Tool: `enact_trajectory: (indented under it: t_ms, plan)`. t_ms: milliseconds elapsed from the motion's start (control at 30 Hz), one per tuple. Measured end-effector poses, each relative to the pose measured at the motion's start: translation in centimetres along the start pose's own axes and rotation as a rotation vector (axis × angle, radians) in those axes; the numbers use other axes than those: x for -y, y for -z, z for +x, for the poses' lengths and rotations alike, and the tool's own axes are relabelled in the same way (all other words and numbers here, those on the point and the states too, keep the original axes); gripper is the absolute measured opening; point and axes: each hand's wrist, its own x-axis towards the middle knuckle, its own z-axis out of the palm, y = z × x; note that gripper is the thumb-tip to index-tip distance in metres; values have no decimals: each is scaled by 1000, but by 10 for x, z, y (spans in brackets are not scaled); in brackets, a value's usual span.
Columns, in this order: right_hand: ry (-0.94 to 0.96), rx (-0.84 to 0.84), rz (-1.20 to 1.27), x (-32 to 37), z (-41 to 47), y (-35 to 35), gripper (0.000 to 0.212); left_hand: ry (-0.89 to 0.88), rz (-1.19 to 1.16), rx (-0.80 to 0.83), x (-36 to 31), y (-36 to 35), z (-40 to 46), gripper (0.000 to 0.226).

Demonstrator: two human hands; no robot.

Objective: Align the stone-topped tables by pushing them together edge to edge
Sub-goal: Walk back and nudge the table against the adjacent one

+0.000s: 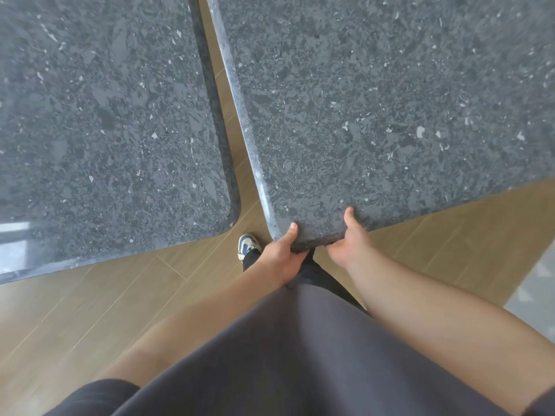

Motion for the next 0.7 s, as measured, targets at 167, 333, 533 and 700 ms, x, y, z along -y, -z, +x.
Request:
enact_trajectory:
  t_ms: [167, 333, 533, 700]
  plan:
    - [-3, -41, -35, 2, -4, -3, 36, 49, 16, -25, -8, -3, -5, 40]
    - [-37, -54, -72, -2, -3, -3, 40, 16, 86, -26, -16, -3, -12, 32]
    - [13, 10, -152, -19, -9, -16, 62, -9, 168, -58, -37, 0, -24, 37]
    - [5, 31, -158, -29, -10, -24, 63, -1, 198, -36, -50, 2, -32, 32]
